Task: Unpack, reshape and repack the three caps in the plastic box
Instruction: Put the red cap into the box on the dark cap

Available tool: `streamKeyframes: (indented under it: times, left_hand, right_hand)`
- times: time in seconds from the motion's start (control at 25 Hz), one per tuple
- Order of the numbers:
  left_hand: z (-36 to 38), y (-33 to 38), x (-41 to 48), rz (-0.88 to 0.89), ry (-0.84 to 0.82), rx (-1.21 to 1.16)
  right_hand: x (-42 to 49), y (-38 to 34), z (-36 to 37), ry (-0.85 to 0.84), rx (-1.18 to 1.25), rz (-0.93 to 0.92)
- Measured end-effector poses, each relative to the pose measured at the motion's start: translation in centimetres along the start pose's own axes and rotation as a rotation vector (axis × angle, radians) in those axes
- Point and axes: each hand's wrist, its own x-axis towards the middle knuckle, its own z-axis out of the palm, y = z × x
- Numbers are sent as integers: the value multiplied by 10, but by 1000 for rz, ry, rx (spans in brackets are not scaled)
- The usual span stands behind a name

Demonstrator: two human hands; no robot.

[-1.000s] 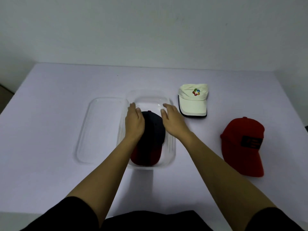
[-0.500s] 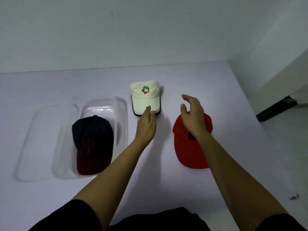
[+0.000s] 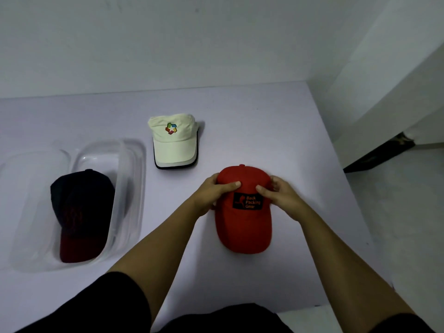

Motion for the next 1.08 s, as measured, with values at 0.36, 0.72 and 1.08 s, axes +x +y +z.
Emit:
streamKeyframes:
  times: [0.36, 0.72, 1.08]
  left_hand:
    - [-53, 11, -25, 104, -108, 54]
    - [-234, 50, -127, 484, 119, 21]
    - [-379, 59, -195, 643, 324, 47]
  right_hand:
    - [-25, -47, 46, -80, 67, -152]
    - [-28, -146, 225, 165, -84, -512]
    - [-5, -106, 378, -93, -484, -350]
